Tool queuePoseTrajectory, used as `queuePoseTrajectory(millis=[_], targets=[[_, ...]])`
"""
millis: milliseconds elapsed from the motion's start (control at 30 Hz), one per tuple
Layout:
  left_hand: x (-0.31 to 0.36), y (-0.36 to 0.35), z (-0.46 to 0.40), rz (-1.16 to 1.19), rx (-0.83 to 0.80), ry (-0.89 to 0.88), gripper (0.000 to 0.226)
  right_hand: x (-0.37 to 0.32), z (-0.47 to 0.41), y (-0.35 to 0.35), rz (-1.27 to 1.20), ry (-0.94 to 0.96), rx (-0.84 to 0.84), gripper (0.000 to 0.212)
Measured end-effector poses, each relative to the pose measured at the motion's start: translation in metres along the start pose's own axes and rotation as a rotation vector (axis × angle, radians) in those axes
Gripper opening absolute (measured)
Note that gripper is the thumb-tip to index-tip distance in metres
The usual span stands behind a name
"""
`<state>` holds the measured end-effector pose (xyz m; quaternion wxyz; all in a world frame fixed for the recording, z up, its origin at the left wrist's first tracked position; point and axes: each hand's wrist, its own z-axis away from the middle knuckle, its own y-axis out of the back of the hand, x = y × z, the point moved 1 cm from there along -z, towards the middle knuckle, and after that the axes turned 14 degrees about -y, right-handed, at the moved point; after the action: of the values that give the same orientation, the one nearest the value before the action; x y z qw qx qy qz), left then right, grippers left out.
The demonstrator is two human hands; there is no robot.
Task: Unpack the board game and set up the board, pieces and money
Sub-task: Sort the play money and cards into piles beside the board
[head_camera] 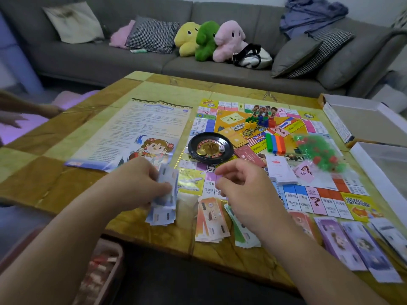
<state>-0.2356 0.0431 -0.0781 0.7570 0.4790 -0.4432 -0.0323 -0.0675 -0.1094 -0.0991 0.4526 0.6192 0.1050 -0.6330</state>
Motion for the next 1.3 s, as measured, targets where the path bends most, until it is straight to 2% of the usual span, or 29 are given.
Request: queuePoseTrajectory(millis=[267,467,567,800,1000,1167,1300], targets=[[-0.016,-0.015,-0.004,-0.241,-0.103,0.116,0.043,0.005,-0.001,0.012,-0.004,-0.031,0.04,0.016],[0.003,-0.03,0.006,-0.458,-0.016,0.114,0.056,0.007,-0.004,0.035,-0.045,-0.028,0.096,0.019],[0.013,-0.047,0.009,-0.609,-0.032,0.116,0.073,0.009,-0.004,0.04,-0.042,-0.033,0.113,0.021],[0.029,-0.057,0.008,-0.557,-0.052,0.13,0.052,0.01,-0.002,0.045,-0.014,-0.022,0.097,0.021],[0.031,-0.058,0.009,-0.516,-0.072,0.075,0.057,0.013,-0.003,0.051,-0.007,-0.019,0.094,0.021],[0.036,-0.058,0.008,-0.506,-0.08,0.019,0.044,0.015,-0.004,0.052,0.004,-0.023,0.094,0.021],[0.038,-0.06,0.006,-0.493,-0.091,0.018,0.047,0.015,-0.004,0.052,0.032,-0.024,0.108,0.022]])
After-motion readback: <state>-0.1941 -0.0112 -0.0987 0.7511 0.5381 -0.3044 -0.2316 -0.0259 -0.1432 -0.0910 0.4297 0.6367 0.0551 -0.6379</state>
